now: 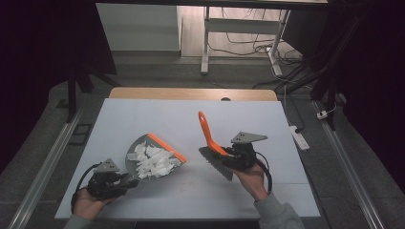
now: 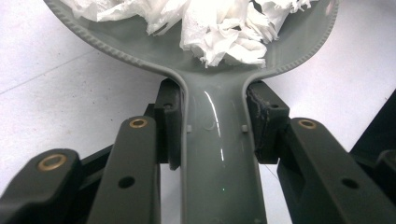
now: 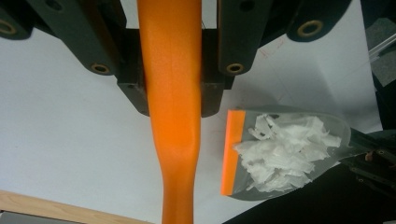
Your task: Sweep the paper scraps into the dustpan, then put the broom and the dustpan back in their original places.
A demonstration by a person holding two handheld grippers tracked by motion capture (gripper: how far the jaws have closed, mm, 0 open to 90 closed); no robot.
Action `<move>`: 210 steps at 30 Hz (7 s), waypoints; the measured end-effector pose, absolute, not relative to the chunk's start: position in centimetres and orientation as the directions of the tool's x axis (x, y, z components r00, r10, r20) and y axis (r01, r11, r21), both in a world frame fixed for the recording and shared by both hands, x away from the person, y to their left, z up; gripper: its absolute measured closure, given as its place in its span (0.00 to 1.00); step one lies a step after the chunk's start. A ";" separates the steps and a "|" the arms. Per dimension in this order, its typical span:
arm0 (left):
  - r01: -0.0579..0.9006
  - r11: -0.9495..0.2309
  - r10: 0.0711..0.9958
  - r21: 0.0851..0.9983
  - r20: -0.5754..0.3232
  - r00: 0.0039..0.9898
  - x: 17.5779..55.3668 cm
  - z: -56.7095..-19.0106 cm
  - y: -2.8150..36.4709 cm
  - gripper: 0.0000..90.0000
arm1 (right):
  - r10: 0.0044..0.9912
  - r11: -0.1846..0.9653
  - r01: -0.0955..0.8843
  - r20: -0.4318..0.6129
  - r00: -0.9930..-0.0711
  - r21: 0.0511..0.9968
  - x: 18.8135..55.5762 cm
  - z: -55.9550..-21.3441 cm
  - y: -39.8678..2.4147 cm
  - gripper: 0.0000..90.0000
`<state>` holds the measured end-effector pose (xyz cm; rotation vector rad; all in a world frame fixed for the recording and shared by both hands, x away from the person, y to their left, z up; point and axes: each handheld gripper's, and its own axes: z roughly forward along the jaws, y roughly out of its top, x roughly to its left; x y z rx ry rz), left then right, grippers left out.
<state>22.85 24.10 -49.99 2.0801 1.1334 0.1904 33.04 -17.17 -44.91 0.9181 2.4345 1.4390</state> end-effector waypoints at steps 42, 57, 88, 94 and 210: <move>0.707 -0.172 0.888 0.686 -0.203 0.413 23.9 -50.2 23.6 0.68 | 0.641 0.320 0.500 0.204 -0.740 0.805 32.9 -46.2 -22.2 0.78; 0.754 -0.083 0.938 0.652 -0.203 0.279 25.3 -51.5 22.8 0.68 | 0.648 0.327 0.523 0.215 -0.730 0.787 33.6 -46.6 -22.9 0.78; 0.796 0.046 0.964 0.603 -0.235 0.122 27.1 -53.6 23.1 0.68 | 0.660 0.360 0.576 0.236 -0.713 0.734 33.8 -47.6 -22.6 0.78; 0.796 0.041 0.966 0.604 -0.227 0.122 27.2 -53.6 22.9 0.68 | 0.674 0.363 0.603 0.247 -0.697 0.710 34.2 -48.2 -22.8 0.78; 0.633 -0.304 0.811 0.712 -0.155 0.564 23.2 -51.0 21.5 0.31 | 0.616 0.504 0.388 -0.006 -0.787 0.772 30.4 -49.5 -28.1 0.55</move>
